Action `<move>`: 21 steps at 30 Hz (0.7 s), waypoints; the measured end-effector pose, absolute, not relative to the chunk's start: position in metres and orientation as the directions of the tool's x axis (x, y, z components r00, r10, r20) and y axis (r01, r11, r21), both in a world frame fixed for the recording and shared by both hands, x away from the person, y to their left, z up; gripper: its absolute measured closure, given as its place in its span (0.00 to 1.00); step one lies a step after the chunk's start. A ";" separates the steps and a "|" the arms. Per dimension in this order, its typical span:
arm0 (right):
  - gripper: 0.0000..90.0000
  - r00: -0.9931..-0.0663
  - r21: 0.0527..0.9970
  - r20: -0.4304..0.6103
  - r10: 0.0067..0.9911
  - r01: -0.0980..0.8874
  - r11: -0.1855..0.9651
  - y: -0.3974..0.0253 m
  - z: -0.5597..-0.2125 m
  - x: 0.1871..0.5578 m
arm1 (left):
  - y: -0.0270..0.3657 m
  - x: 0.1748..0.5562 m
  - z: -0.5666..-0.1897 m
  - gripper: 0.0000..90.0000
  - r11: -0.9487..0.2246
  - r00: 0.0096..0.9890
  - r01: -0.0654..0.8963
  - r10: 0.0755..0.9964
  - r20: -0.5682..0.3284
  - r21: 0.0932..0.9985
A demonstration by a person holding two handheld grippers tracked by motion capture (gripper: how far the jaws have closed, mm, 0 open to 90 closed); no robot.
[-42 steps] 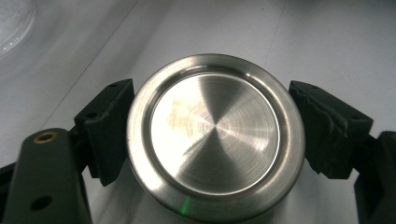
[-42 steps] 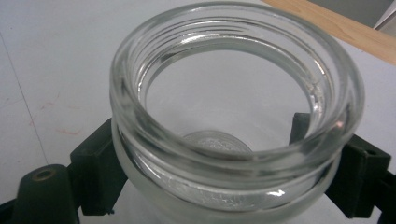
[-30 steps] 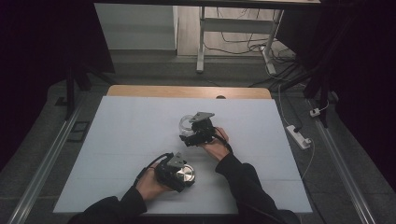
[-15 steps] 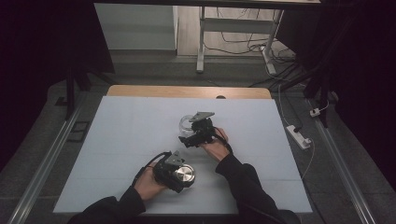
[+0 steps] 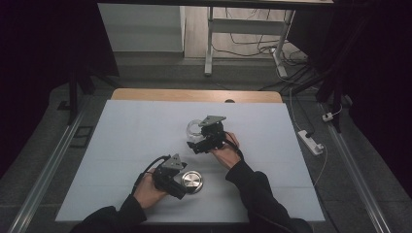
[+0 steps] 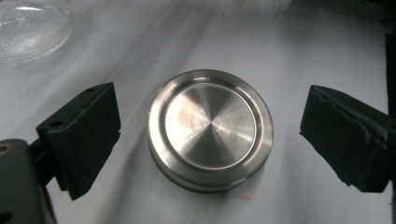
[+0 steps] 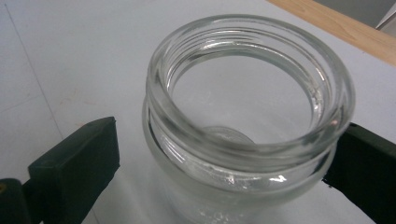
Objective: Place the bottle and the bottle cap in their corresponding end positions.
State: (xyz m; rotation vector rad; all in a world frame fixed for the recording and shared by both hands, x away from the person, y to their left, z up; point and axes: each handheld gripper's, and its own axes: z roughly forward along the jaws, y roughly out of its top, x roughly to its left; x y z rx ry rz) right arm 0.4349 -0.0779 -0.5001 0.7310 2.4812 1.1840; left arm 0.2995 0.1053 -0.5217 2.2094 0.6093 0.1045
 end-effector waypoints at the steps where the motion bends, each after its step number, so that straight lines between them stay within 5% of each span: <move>1: 0.00 -0.827 0.786 -0.043 0.560 0.318 0.530 -0.079 -0.500 0.435 | 0.107 0.300 -0.521 0.06 -0.541 0.879 0.392 0.459 -0.129 0.744; 21: 0.00 -0.837 0.792 0.007 0.548 0.339 0.507 -0.097 -0.496 0.422 | 0.119 0.297 -0.518 0.00 -0.519 0.874 0.402 0.463 -0.148 0.755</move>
